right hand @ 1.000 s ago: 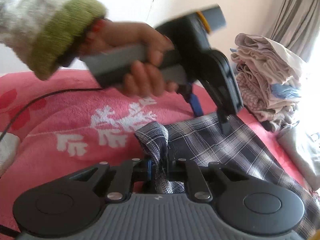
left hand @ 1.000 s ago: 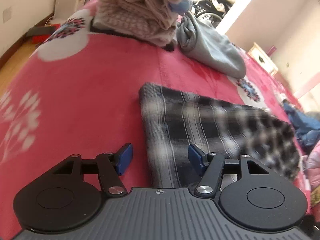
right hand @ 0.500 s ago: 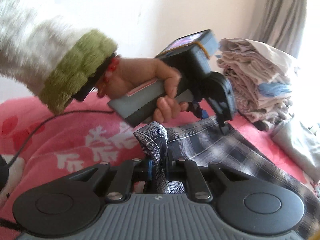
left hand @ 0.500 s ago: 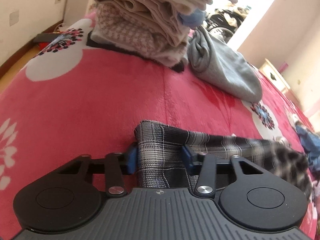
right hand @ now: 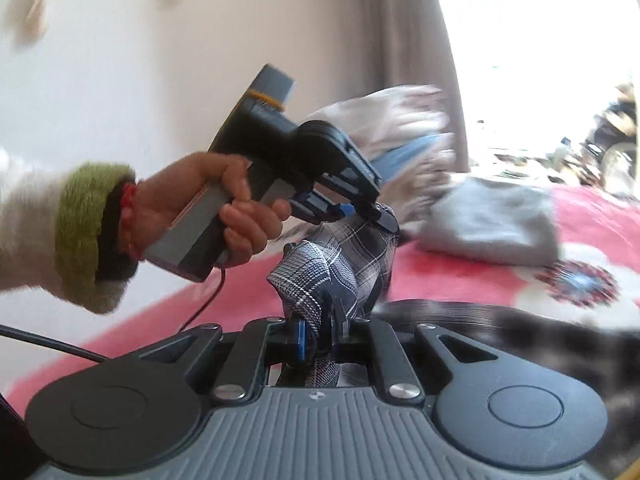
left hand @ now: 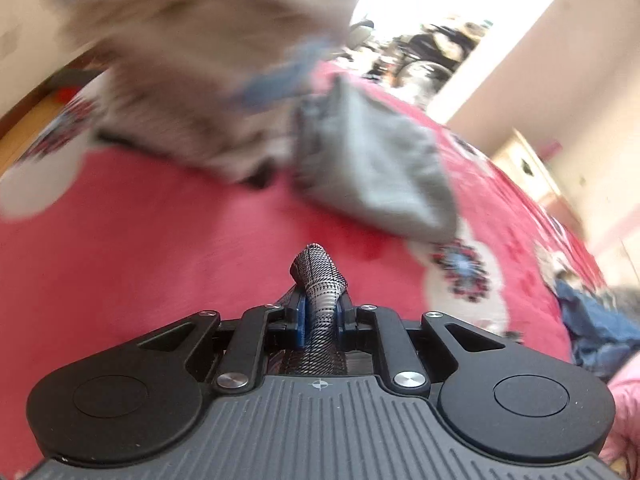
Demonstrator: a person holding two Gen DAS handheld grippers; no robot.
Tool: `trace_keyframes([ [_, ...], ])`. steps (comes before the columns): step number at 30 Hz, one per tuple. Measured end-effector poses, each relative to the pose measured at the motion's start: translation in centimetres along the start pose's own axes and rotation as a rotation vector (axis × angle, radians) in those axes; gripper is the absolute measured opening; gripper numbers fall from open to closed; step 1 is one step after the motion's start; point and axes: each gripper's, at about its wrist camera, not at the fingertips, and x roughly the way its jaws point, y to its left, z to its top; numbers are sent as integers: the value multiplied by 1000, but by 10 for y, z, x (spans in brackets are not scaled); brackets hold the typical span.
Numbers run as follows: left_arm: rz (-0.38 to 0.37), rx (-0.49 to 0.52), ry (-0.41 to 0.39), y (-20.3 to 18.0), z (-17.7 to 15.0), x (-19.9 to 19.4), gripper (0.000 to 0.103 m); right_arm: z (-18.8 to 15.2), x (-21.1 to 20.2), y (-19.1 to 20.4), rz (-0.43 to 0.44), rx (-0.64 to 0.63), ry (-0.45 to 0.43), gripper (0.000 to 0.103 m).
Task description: Fold clothes
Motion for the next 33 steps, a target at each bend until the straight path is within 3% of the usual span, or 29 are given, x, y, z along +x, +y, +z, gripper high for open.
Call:
trace_keyframes([
  [6, -28, 177, 63, -110, 13, 39, 11, -5, -57, -61, -129, 226, -73, 12],
  [15, -72, 430, 160, -237, -29, 105, 10, -41, -116, -121, -318, 555, -87, 12],
  [22, -90, 459, 165, -278, -51, 132, 9, -53, -142, -135, -394, 615, -99, 12],
  [33, -130, 544, 126, -311, -74, 146, 9, -75, -159, -156, -465, 684, -97, 12],
])
